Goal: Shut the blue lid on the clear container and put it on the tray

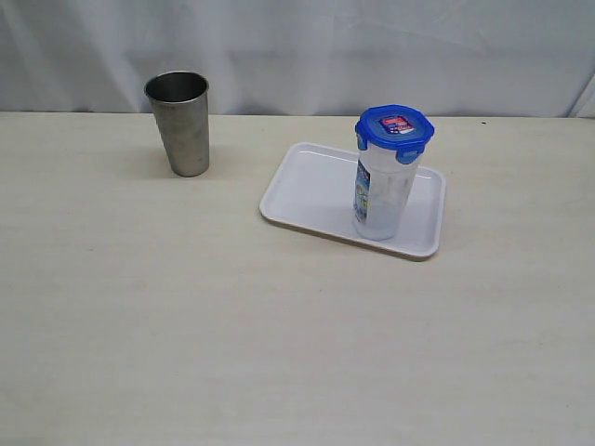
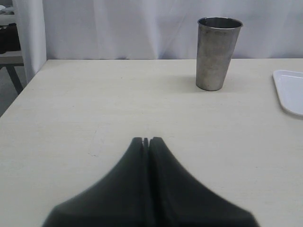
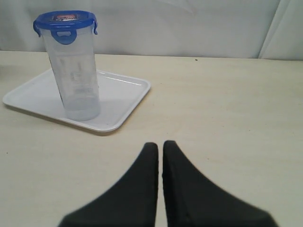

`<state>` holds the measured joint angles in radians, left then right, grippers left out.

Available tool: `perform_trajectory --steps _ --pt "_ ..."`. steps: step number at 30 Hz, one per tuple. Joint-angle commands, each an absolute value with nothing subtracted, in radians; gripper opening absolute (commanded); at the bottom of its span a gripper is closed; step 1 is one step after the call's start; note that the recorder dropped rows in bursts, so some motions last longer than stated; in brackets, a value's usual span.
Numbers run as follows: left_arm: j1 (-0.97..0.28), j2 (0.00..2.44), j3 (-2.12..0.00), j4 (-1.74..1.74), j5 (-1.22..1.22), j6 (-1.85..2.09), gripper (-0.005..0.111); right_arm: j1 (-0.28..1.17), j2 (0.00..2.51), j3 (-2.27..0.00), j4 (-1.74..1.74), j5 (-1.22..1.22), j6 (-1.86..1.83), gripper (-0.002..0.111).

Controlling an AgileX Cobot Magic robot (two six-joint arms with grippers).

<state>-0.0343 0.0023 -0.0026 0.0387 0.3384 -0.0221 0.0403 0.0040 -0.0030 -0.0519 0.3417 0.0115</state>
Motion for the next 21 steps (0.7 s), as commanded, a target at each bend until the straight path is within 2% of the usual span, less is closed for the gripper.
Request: perform_trajectory --steps 1,21 --pt "-0.031 0.0 0.0 0.041 0.324 -0.025 0.0 0.037 0.0 0.0 -0.055 0.346 0.016 0.004" --pt "-0.031 0.0 0.0 0.041 0.324 -0.025 0.0 0.037 0.0 0.0 -0.055 0.346 0.016 0.004"
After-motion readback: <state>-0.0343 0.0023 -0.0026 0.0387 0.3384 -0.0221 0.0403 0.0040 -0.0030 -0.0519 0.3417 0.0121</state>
